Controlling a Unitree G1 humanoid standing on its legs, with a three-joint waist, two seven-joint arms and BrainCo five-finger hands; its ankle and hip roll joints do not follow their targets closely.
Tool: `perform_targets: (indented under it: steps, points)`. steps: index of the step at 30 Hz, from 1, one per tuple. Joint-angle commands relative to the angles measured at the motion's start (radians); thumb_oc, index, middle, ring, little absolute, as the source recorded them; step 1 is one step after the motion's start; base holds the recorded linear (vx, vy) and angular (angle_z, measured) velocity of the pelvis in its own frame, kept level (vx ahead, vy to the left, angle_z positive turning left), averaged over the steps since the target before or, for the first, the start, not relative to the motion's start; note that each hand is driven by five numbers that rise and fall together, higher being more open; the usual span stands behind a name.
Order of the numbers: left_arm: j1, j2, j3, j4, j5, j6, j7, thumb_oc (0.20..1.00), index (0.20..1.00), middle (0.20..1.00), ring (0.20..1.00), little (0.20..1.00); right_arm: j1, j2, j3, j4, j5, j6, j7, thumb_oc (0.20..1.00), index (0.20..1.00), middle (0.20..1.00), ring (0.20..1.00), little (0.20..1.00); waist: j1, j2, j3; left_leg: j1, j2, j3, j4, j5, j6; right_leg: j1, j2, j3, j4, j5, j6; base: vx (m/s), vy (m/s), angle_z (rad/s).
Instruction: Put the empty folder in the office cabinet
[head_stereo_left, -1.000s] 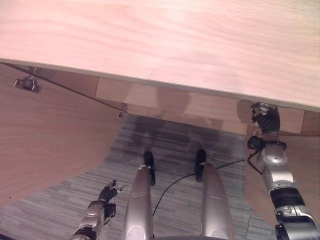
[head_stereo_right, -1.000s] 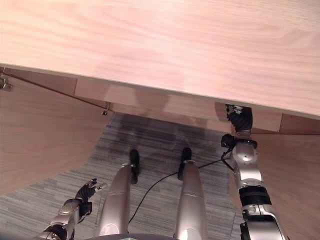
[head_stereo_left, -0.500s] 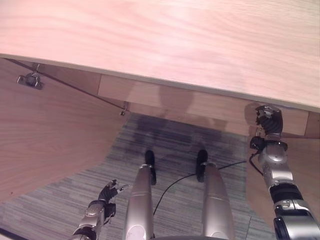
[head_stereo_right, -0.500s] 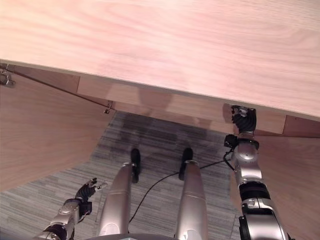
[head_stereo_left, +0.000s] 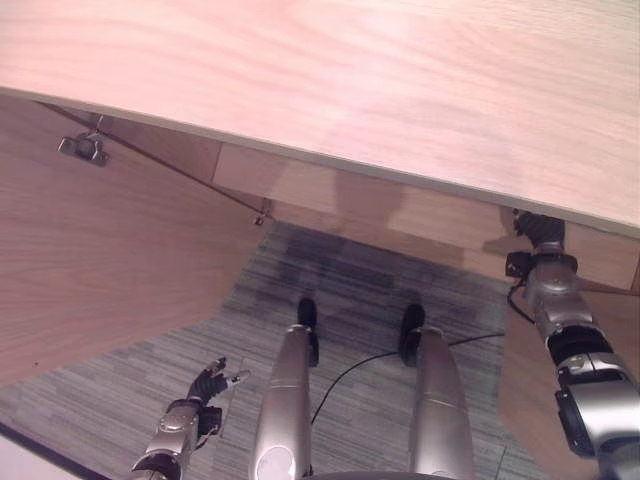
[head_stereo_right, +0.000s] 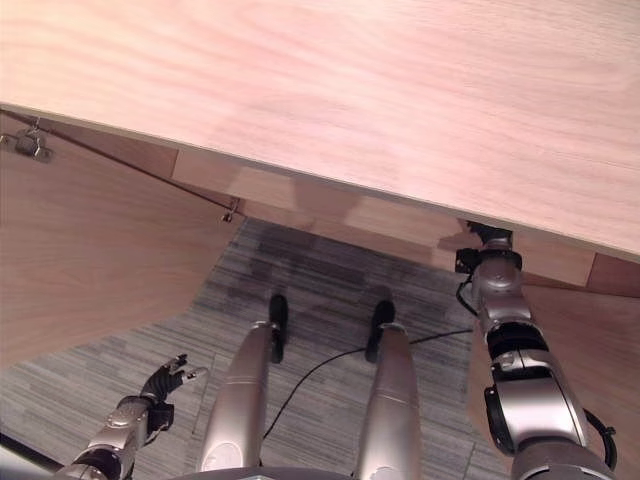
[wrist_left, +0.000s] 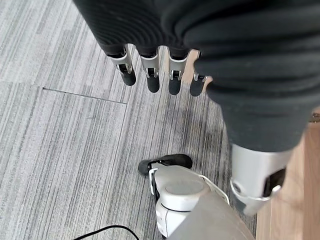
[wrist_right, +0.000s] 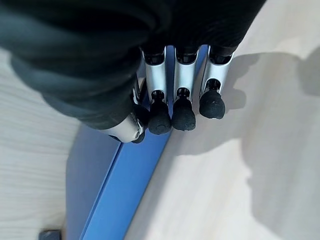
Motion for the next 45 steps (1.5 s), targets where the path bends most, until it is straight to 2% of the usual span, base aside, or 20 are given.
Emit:
perform_targets:
  steps: [1, 6, 15, 26, 31, 35, 37, 38, 41, 45]
  points:
    - [0.055, 0.029, -0.024, 0.027, -0.006, -0.013, -0.002, 1.0, 1.0, 1.0, 1.0, 1.0, 0.016, -0.066, 0.015, 0.014, 0.053, -0.009, 0.016, 0.2, 0.2, 0.2, 0.2, 0.2, -0.004, 0.035, -0.041, -0.02, -0.029, -0.014, -0.058, 0.022, 0.045, 0.086, 0.022, 0.001, -0.046, -0.095, 0.057, 0.01, -0.002, 0.04]
    - [0.057, 0.05, -0.052, 0.02, -0.022, -0.018, -0.009, 1.0, 1.0, 1.0, 1.0, 1.0, -0.056, -0.092, 0.059, 0.156, 0.102, 0.014, 0.044, 0.2, 0.2, 0.2, 0.2, 0.2, 0.006, 0.039, -0.041, -0.028, -0.031, -0.015, -0.053, 0.026, 0.042, 0.083, 0.017, 0.0, -0.038, -0.099, 0.056, 0.0, 0.0, 0.0]
    - [0.057, 0.071, -0.085, -0.02, -0.033, -0.02, -0.022, 1.0, 1.0, 1.0, 1.0, 1.0, -0.099, -0.1, 0.123, 0.328, 0.078, 0.066, 0.067, 0.2, 0.2, 0.2, 0.2, 0.2, 0.022, 0.052, -0.037, -0.038, -0.034, -0.017, -0.038, 0.024, 0.043, 0.074, 0.014, -0.004, -0.023, -0.106, 0.054, 0.0, 0.0, 0.0]
    - [0.069, 0.09, -0.097, -0.063, -0.045, -0.019, -0.037, 1.0, 1.0, 1.0, 1.0, 1.0, -0.094, -0.124, 0.116, 0.379, 0.081, 0.084, 0.079, 0.2, 0.2, 0.2, 0.2, 0.2, 0.03, 0.066, -0.035, -0.074, -0.033, -0.023, 0.01, 0.011, 0.047, 0.041, 0.01, -0.006, 0.02, -0.124, 0.054, 0.0, 0.0, 0.0]
    - [0.08, 0.112, -0.1, -0.083, -0.055, -0.016, -0.048, 1.0, 1.0, 1.0, 1.0, 1.0, -0.127, -0.191, 0.114, 0.407, 0.088, 0.09, 0.082, 0.2, 0.2, 0.2, 0.2, 0.2, 0.031, 0.072, -0.033, -0.1, -0.032, -0.029, 0.044, 0.003, 0.047, 0.016, 0.009, -0.005, 0.055, -0.138, 0.052, -0.02, -0.016, 0.06]
    - [0.101, 0.144, -0.109, -0.109, -0.05, -0.013, -0.07, 1.0, 1.0, 1.0, 1.0, 1.0, -0.213, -0.28, 0.14, 0.431, 0.096, 0.094, 0.085, 0.2, 0.2, 0.2, 0.2, 0.2, 0.038, 0.074, -0.034, -0.121, -0.029, -0.032, 0.077, -0.007, 0.048, -0.004, 0.008, -0.006, 0.081, -0.147, 0.05, -0.02, -0.008, 0.04]
    - [0.101, 0.143, -0.109, -0.109, -0.05, -0.013, -0.07, 1.0, 1.0, 1.0, 1.0, 1.0, -0.217, -0.28, 0.143, 0.434, 0.096, 0.094, 0.086, 0.2, 0.2, 0.2, 0.2, 0.2, 0.037, 0.075, -0.033, -0.122, -0.029, -0.032, 0.078, -0.007, 0.048, -0.005, 0.008, -0.006, 0.082, -0.147, 0.05, 0.0, 0.0, 0.0]
    - [0.11, 0.169, -0.12, -0.122, -0.039, -0.012, -0.083, 1.0, 1.0, 1.0, 1.0, 1.0, -0.307, -0.34, 0.181, 0.438, 0.095, 0.093, 0.082, 0.2, 0.2, 0.2, 0.2, 0.2, 0.042, 0.074, -0.037, -0.134, -0.027, -0.035, 0.092, -0.01, 0.049, -0.021, 0.006, -0.006, 0.096, -0.146, 0.052, -0.03, -0.01, -0.04]
    - [0.122, 0.191, -0.125, -0.147, -0.045, -0.011, -0.103, 1.0, 1.0, 1.0, 1.0, 1.0, -0.398, -0.384, 0.235, 0.433, 0.091, 0.09, 0.081, 0.2, 0.2, 0.2, 0.2, 0.2, 0.044, 0.07, -0.041, -0.138, -0.025, -0.035, 0.095, -0.008, 0.047, -0.024, 0.006, -0.006, 0.099, -0.142, 0.052, -0.03, -0.009, 0.01]
    - [0.12, 0.188, -0.125, -0.13, -0.044, -0.005, -0.11, 1.0, 1.0, 1.0, 1.0, 1.0, -0.463, -0.368, 0.265, 0.397, 0.11, 0.075, 0.078, 0.2, 0.2, 0.2, 0.2, 0.2, 0.041, 0.061, -0.055, -0.117, -0.02, -0.033, 0.081, -0.002, 0.044, -0.004, 0.01, -0.008, 0.083, -0.138, 0.05, -0.01, -0.001, 0.02]
